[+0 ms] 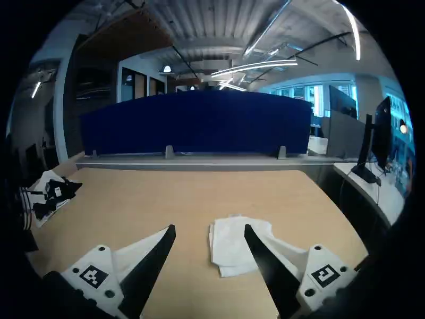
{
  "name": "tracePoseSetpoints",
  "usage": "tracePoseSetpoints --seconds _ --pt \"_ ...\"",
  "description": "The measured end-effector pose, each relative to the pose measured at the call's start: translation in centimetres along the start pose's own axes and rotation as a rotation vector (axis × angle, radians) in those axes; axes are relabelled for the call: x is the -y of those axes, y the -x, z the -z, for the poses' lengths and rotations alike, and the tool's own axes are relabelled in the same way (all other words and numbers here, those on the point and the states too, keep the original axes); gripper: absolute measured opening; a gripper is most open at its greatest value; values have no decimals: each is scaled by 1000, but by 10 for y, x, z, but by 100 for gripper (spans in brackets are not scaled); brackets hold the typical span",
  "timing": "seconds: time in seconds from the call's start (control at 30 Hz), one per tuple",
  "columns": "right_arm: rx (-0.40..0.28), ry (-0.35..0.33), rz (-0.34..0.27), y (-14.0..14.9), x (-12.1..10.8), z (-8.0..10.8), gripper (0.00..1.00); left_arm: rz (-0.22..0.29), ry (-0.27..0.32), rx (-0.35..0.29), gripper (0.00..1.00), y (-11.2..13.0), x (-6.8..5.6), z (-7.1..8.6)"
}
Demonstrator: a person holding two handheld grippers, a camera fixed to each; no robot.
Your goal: Fold towel
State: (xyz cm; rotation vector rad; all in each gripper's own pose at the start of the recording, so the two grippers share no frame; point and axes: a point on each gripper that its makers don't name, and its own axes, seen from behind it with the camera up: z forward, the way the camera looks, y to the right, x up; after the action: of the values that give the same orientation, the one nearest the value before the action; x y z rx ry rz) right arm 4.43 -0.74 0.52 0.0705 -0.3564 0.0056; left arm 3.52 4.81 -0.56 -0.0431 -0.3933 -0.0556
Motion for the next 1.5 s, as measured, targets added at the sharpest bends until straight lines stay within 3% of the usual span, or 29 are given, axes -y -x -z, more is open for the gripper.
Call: tracePoseSetpoints --seconds 0.1,0.3,0.73,0.87,1.17,1.5 --pt "-30 6 -7 -7 6 4 100 0 -10 -63 96 -9 2 1" --pt "-46 -7 -7 -21 22 8 100 12 -5 -104 96 -11 6 -1" --pt "-80 62 -30 -42 13 9 100 -4 -50 -171 96 -2 24 -4" --pt "-86 79 -36 -43 10 6 100 -12 -60 -210 96 0 25 -6" --pt "-74 63 -5 -38 16 -8 100 -95 -80 -285 95 9 32 -15" --pt "-68 64 46 -35 21 -22 100 -97 -65 -362 96 15 38 -16"
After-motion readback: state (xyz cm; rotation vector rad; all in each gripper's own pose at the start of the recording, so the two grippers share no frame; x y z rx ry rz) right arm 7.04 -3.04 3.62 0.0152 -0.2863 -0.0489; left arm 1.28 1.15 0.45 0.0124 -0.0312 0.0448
